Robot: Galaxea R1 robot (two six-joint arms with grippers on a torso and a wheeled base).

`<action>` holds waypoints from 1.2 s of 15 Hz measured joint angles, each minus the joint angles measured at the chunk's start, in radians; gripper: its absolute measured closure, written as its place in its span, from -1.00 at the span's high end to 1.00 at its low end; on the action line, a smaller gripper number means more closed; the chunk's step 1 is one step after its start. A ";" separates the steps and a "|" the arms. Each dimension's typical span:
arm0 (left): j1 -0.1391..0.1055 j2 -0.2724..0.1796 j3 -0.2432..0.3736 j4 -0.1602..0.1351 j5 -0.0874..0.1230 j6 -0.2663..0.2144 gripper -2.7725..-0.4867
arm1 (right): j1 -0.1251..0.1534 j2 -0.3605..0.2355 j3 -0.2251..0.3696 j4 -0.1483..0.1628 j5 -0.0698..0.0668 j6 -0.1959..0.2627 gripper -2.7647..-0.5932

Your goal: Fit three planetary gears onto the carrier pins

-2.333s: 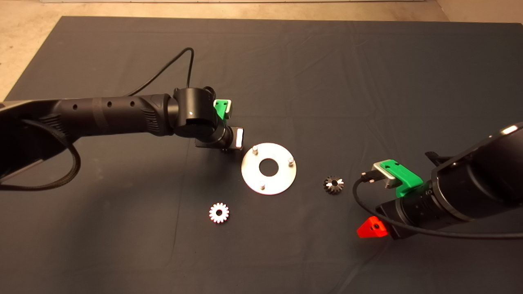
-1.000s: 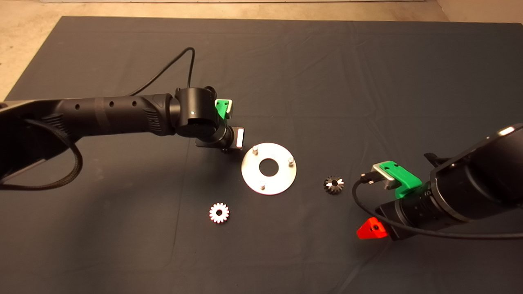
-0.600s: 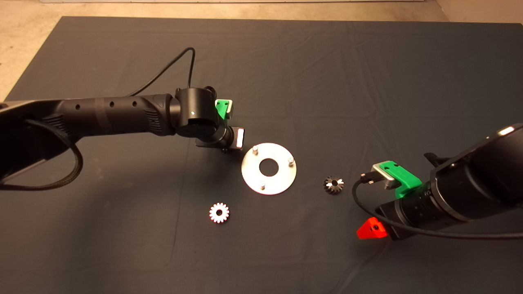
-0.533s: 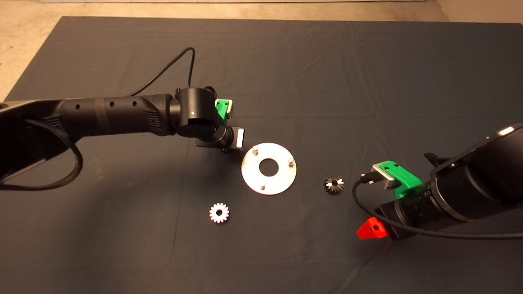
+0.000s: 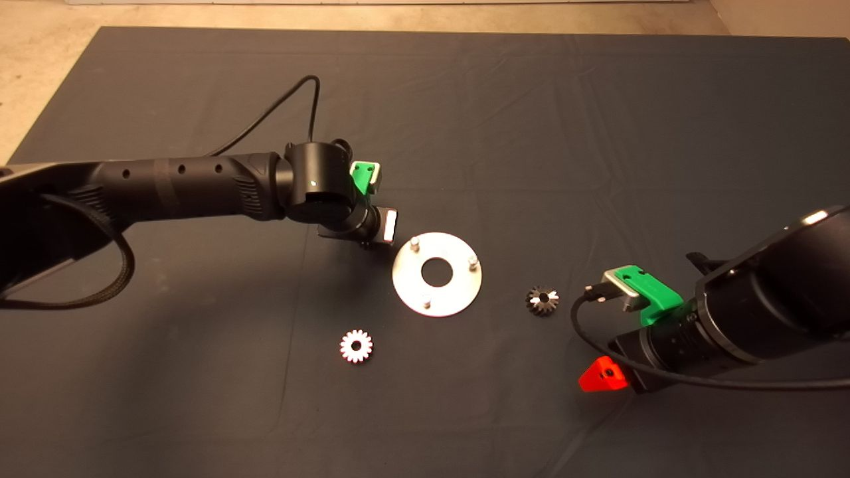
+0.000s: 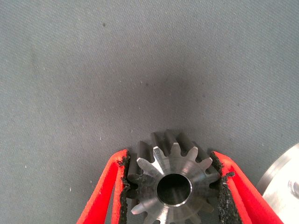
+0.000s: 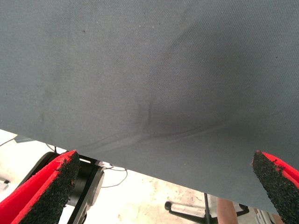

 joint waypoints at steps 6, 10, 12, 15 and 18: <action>-0.046 0.000 0.034 -0.090 0.038 -0.009 -0.59 | 0.000 0.000 0.000 -0.003 0.000 0.000 0.99; -0.070 0.001 0.039 -0.111 0.045 -0.068 -0.59 | 0.000 0.000 0.000 -0.004 0.000 0.000 0.99; -0.075 0.001 0.053 -0.125 0.052 -0.127 -0.59 | 0.000 0.000 0.000 -0.004 0.000 0.000 0.99; -0.094 0.040 0.069 -0.128 0.059 -0.173 -0.59 | 0.000 0.000 0.000 -0.004 0.000 0.000 0.99; -0.107 0.076 0.079 -0.132 0.062 -0.206 -0.59 | -0.001 0.000 0.000 -0.004 -0.001 0.000 0.99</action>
